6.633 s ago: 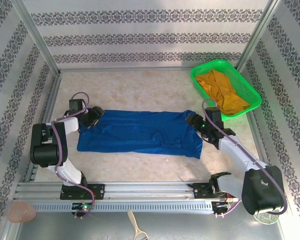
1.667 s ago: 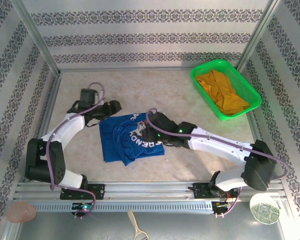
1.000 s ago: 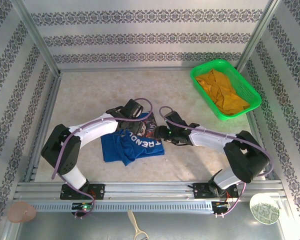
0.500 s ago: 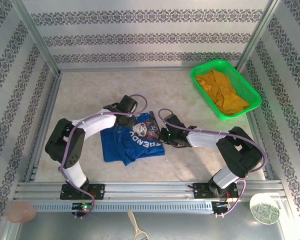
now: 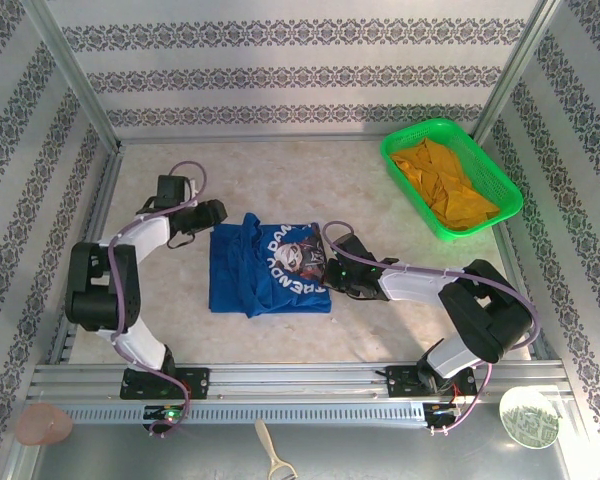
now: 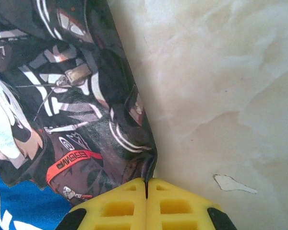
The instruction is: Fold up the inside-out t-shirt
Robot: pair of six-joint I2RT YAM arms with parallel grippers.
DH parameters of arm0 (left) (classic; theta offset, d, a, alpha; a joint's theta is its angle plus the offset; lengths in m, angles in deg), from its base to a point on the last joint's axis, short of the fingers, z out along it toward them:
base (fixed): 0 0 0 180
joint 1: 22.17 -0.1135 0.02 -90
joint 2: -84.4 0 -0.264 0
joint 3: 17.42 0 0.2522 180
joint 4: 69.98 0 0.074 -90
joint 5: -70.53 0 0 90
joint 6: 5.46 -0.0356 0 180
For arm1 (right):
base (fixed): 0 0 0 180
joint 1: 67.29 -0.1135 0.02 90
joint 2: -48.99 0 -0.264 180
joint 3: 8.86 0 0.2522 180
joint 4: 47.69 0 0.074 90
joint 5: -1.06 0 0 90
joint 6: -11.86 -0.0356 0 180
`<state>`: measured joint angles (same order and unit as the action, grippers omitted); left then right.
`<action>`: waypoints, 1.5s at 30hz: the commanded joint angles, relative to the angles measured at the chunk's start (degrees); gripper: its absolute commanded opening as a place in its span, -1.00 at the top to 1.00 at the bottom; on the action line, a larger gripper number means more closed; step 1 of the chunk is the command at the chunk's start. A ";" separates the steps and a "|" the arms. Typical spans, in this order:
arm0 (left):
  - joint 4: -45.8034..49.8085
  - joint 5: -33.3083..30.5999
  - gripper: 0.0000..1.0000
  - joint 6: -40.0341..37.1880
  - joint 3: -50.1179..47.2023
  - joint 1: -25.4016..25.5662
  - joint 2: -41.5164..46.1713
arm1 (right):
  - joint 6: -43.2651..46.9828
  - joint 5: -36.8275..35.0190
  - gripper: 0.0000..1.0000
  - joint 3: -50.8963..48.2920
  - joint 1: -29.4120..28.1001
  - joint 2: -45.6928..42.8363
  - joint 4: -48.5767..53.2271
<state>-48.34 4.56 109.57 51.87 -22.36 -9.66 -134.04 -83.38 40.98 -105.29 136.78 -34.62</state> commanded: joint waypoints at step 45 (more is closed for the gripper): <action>21.08 -36.95 0.15 20.82 -25.39 31.91 39.62 | -3.24 -5.90 1.00 -3.55 2.15 -2.00 2.27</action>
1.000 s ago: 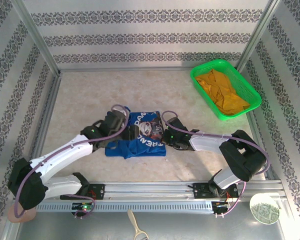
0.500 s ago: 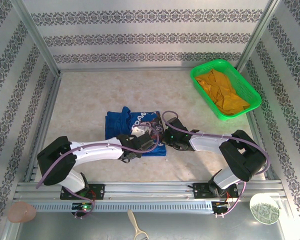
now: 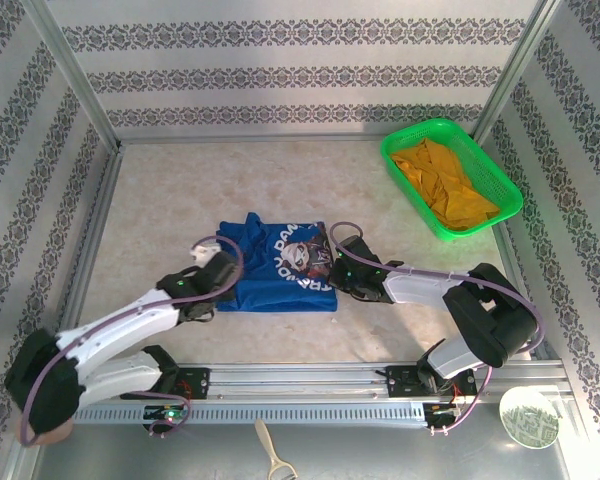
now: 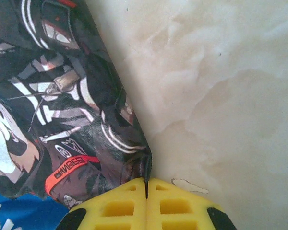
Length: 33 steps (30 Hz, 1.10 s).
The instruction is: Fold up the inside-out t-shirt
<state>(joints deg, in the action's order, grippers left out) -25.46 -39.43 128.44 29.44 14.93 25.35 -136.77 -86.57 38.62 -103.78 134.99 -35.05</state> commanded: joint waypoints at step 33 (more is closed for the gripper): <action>-18.06 24.61 -0.47 -5.02 27.94 -19.20 -41.77 | -2.32 -3.98 1.00 -3.64 0.72 -1.98 3.57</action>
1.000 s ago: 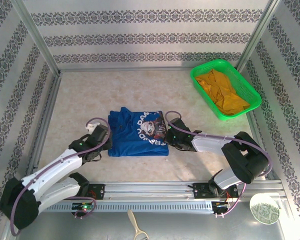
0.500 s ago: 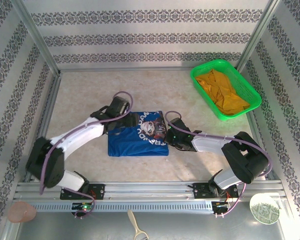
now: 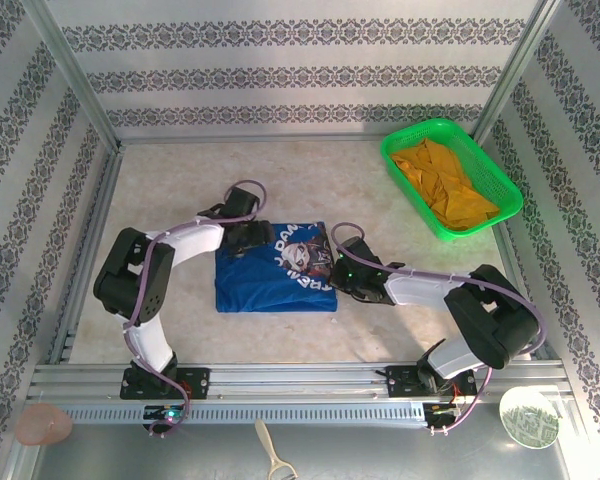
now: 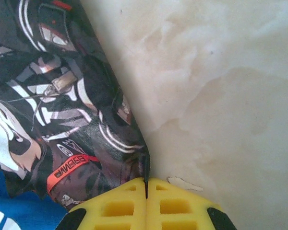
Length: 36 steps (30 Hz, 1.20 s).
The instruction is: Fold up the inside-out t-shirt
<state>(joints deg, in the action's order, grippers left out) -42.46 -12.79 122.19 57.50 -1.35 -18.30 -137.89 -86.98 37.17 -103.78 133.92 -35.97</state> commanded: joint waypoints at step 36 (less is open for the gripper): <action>5.95 16.03 -0.68 -14.30 30.50 -1.38 -12.70 | -8.91 -15.78 -0.01 -7.73 -13.68 -39.22 27.23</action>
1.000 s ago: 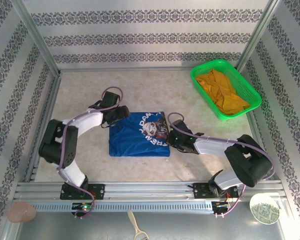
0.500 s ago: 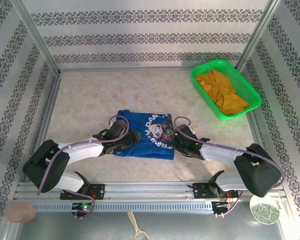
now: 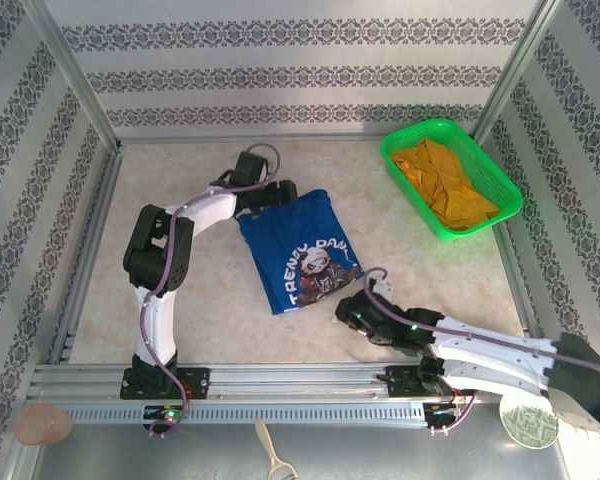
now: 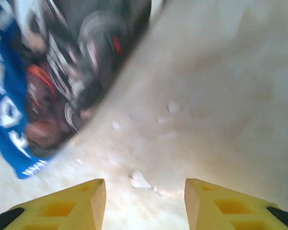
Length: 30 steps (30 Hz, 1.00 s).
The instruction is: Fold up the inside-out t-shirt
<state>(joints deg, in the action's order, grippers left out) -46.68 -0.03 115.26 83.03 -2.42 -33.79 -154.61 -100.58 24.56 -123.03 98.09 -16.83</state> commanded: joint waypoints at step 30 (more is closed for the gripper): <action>-20.93 -10.86 -0.39 18.74 -54.48 24.73 35.28 | 46.37 30.03 0.11 13.05 34.64 29.69 -15.46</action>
<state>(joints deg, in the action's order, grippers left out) -61.41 -8.66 132.63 29.16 21.51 2.90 -108.27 -69.17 38.53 -89.13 126.79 -30.22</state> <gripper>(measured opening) 0.708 0.460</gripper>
